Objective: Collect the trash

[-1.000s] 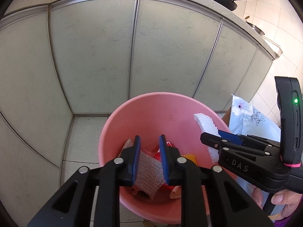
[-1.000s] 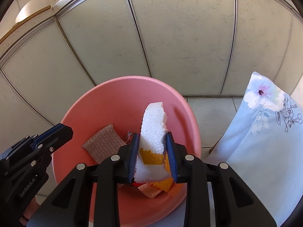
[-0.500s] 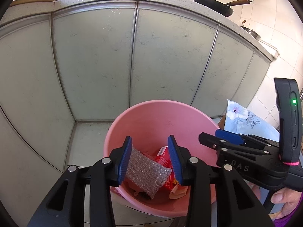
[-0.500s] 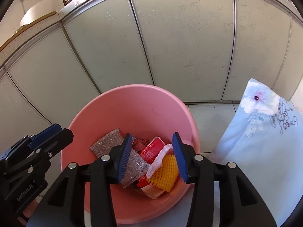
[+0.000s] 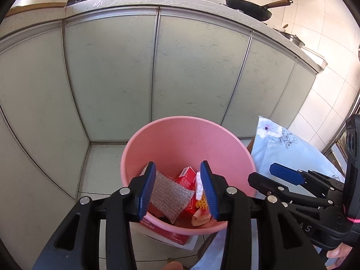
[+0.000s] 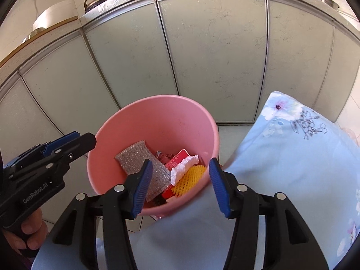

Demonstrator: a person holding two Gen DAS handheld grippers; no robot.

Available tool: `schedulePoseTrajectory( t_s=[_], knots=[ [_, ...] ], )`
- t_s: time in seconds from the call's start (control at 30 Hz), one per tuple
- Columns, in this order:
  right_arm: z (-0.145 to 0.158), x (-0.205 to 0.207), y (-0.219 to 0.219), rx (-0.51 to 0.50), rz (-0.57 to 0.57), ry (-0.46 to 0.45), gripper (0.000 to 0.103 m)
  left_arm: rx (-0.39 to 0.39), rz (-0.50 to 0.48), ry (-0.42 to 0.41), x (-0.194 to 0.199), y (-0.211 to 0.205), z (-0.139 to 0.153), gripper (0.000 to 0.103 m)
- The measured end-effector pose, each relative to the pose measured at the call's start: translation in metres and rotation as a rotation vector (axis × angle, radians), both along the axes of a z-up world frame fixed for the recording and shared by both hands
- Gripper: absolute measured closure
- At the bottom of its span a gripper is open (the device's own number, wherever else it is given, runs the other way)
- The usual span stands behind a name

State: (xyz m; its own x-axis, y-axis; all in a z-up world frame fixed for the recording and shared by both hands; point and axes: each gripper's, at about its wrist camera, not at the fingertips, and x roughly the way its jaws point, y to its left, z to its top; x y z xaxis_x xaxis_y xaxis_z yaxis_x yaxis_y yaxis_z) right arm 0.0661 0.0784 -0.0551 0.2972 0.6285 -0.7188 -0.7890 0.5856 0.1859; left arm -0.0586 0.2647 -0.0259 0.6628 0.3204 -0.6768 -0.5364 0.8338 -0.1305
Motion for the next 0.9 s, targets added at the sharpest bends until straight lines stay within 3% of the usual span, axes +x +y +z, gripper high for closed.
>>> schedulePoseTrajectory(
  t_s=[0.43, 0.9],
  knots=[
    [0.001, -0.023, -0.043, 0.011, -0.025, -0.035, 0.05, -0.006, -0.006, 0.003, -0.015, -0.044, 0.009, 0.053],
    [0.011, -0.046, -0.07, 0.02, -0.057, -0.107, 0.05, 0.051, -0.013, 0.004, -0.027, -0.07, 0.022, 0.053]
  ],
)
